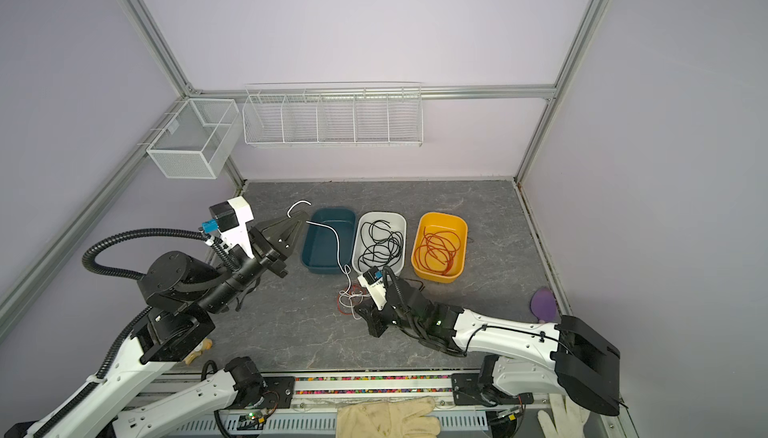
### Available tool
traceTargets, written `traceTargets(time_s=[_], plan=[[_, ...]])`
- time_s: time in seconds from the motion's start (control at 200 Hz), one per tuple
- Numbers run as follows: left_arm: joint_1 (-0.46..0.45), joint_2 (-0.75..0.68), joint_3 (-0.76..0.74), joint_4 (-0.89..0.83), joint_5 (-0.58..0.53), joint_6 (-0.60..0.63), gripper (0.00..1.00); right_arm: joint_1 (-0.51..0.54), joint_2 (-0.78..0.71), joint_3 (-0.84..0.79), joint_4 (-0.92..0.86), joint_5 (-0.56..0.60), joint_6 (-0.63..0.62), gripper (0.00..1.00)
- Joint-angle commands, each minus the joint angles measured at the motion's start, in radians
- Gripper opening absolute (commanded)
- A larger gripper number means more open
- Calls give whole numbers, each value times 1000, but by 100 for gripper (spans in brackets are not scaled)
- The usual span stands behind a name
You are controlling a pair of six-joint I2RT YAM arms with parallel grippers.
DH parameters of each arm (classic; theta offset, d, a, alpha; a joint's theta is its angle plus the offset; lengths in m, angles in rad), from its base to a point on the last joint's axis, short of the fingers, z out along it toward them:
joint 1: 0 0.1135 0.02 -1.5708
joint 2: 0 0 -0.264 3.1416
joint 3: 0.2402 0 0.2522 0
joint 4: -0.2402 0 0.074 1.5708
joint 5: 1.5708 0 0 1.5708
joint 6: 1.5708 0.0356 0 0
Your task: Untangle the cables
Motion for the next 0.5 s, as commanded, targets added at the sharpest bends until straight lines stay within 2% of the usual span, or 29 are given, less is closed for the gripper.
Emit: traceTargets(time_s=[0.0,0.285,0.495], plan=[[-6,0,54,-59,-68,78,0,6,-5,-64,25,35,29,7],[-6,53,179,-135,-156,215,0,7,-11,-206,78,94,79,7],[-6,109,277,-206,-214,269,0,7,-27,-283,97,138,113,7]])
